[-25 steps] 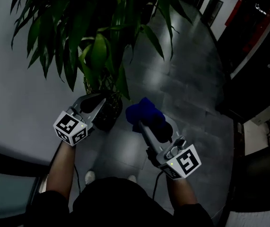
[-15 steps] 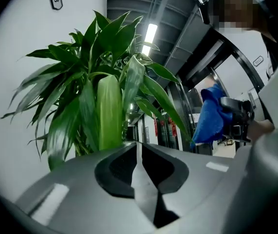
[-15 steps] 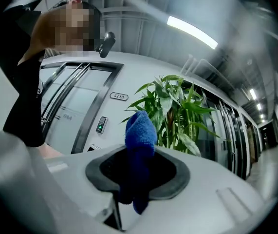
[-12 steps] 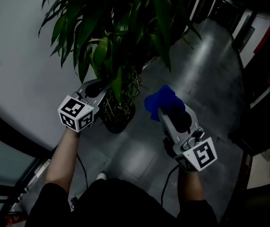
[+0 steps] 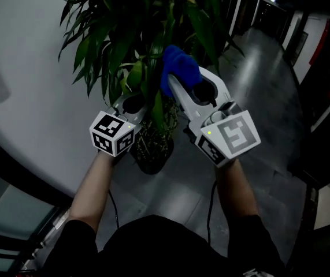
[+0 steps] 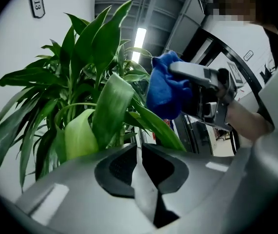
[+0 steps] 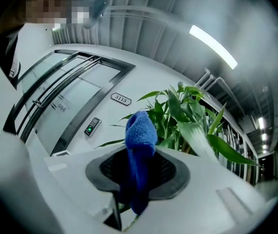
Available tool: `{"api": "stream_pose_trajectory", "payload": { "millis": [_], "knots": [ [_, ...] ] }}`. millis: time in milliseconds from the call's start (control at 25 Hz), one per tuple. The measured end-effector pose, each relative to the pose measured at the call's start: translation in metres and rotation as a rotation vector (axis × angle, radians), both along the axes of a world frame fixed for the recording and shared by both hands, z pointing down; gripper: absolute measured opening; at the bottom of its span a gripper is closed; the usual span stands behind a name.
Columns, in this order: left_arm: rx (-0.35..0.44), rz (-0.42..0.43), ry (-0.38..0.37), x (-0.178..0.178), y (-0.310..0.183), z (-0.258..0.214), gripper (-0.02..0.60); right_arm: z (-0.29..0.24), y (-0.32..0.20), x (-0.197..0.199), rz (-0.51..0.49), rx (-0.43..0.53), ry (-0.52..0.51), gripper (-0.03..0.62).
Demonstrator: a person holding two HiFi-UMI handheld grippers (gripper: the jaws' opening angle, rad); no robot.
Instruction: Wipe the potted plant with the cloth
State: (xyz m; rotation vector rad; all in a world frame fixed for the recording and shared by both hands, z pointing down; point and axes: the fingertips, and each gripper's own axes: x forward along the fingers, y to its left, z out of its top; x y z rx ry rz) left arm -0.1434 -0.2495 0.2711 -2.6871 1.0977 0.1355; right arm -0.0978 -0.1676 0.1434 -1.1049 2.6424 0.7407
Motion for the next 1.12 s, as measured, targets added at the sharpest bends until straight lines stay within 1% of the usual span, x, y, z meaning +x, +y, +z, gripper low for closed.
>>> {"api": "stream_pose_trajectory", "payload": {
  "millis": [120,200,400,480,600,680,760,880,1000,1120],
  "knots": [
    [0.004,-0.002,0.023,-0.005,0.001,-0.002,0.041,-0.002,-0.005,-0.024,0.013,0.022,0.019,0.112],
    [0.009,0.01,0.024,-0.009,0.002,-0.003,0.041,0.005,-0.011,-0.038,0.012,0.018,0.037,0.112],
    [-0.022,0.061,0.075,-0.011,0.008,-0.001,0.041,0.045,-0.017,-0.058,-0.051,-0.068,0.07,0.112],
    [-0.037,0.087,0.084,-0.009,0.007,0.002,0.041,0.057,-0.02,-0.059,-0.061,-0.098,0.051,0.112],
    [-0.063,0.134,0.098,-0.005,0.006,0.011,0.034,0.068,-0.025,-0.054,-0.099,-0.166,-0.024,0.112],
    [-0.083,0.165,0.134,-0.003,0.006,0.014,0.028,0.075,-0.027,-0.049,-0.127,-0.215,-0.075,0.112],
    [-0.103,0.189,0.177,-0.002,0.005,0.015,0.023,0.083,-0.028,-0.043,-0.143,-0.258,-0.102,0.112],
    [-0.114,0.196,0.208,-0.003,0.0,0.014,0.02,0.094,-0.031,-0.036,-0.146,-0.294,-0.105,0.112],
    [-0.104,0.187,0.202,-0.002,-0.003,0.013,0.02,0.102,-0.031,-0.032,-0.133,-0.302,-0.097,0.112],
    [-0.096,0.172,0.199,-0.003,-0.005,0.014,0.02,0.107,-0.029,-0.033,-0.164,-0.319,-0.12,0.112]
  ]
}}
